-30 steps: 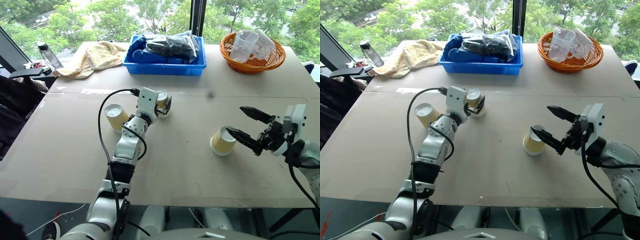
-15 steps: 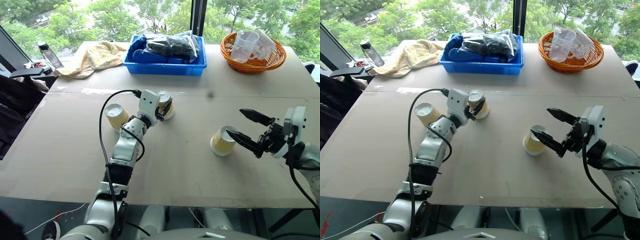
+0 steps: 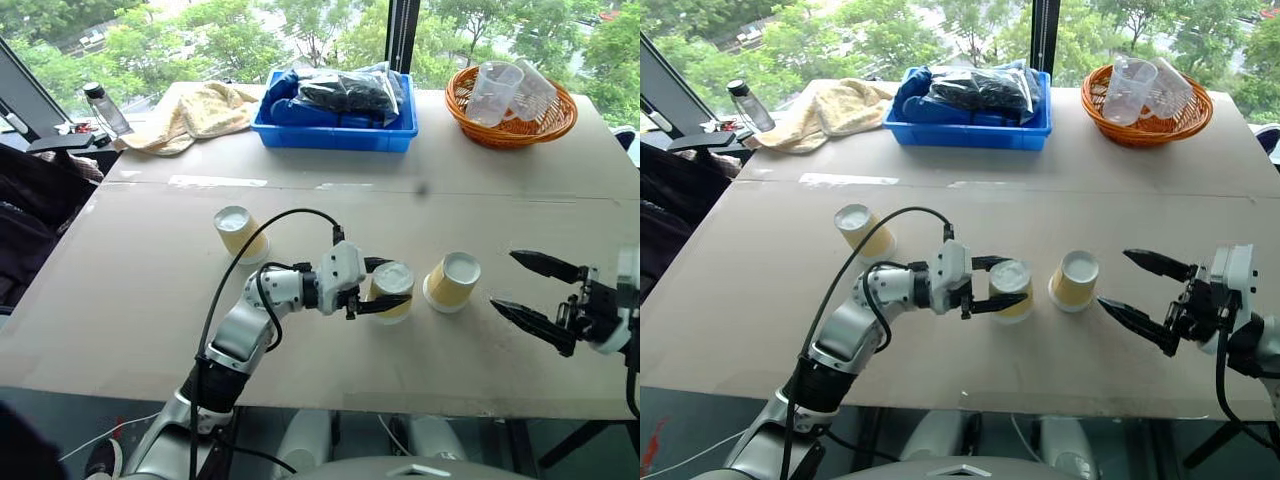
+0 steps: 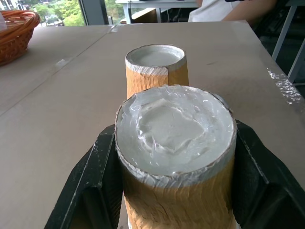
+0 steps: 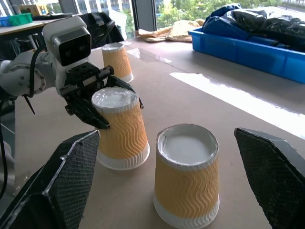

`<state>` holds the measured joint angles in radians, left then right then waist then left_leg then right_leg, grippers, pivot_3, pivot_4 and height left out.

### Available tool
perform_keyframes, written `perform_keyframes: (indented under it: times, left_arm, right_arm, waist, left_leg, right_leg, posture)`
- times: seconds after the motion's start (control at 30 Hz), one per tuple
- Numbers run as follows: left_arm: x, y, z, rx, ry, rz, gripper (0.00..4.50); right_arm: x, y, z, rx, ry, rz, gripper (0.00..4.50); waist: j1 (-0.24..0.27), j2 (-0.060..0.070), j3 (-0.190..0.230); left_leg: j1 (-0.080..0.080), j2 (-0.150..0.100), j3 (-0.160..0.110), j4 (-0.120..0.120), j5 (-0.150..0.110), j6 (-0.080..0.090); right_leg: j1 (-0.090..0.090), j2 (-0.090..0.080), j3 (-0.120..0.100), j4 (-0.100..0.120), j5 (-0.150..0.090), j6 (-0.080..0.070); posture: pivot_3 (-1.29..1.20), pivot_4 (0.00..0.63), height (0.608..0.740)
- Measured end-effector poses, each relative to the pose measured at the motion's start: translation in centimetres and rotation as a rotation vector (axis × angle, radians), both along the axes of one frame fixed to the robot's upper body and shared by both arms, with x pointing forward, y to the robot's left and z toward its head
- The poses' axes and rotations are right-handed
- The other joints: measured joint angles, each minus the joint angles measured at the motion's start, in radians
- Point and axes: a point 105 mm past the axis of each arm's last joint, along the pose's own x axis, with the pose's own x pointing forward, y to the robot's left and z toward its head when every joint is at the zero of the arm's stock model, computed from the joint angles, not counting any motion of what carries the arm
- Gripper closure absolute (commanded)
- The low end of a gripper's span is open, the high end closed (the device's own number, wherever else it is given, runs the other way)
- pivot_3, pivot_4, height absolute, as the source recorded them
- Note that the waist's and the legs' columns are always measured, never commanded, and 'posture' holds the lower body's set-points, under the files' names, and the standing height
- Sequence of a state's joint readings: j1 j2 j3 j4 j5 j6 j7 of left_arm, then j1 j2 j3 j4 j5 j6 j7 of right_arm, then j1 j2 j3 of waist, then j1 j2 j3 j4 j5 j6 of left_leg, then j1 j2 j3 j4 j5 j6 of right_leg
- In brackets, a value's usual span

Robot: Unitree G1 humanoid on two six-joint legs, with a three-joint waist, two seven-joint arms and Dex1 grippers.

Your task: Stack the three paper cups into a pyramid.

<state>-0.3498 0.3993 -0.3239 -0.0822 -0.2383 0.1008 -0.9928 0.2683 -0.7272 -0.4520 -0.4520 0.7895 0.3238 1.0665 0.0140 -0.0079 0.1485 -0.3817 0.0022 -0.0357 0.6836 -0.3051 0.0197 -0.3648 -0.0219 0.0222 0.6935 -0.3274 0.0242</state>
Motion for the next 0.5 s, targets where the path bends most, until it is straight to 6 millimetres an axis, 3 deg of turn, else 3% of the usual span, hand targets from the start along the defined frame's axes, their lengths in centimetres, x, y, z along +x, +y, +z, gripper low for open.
perform_keyframes:
  times: [0.17,0.33,0.5]
  left_arm:
    - [1.2,-0.3,0.1,-0.004,-0.036,0.042,2.31]
    - [1.2,-0.5,0.1,-0.019,-0.024,0.035,2.31]
    - [1.5,-0.6,-0.1,-0.039,-0.020,0.049,0.09]
  right_arm:
    - [-0.3,-0.1,-0.2,-0.012,-0.001,0.006,0.00]
    - [-0.4,-0.1,-0.3,-0.012,-0.002,0.008,0.00]
    - [-0.3,0.0,-0.2,-0.016,-0.010,0.010,0.00]
  waist:
    - [-0.002,0.000,0.000]
    - [-0.001,0.000,0.000]
    - [-0.001,0.000,0.000]
  left_leg:
    - [0.001,0.000,0.001,0.000,0.000,0.000]
    - [0.000,0.000,0.000,0.000,0.000,0.000]
    - [0.001,0.000,0.000,0.000,0.000,0.000]
  right_leg:
    - [0.000,0.000,0.001,0.000,0.000,0.000]
    - [0.000,0.000,0.001,0.000,0.000,0.000]
    - [0.000,0.000,0.000,0.000,0.000,0.000]
  posture:
    - [0.00,0.150,0.740]
    - [0.00,0.150,0.740]
    - [0.00,0.150,0.740]
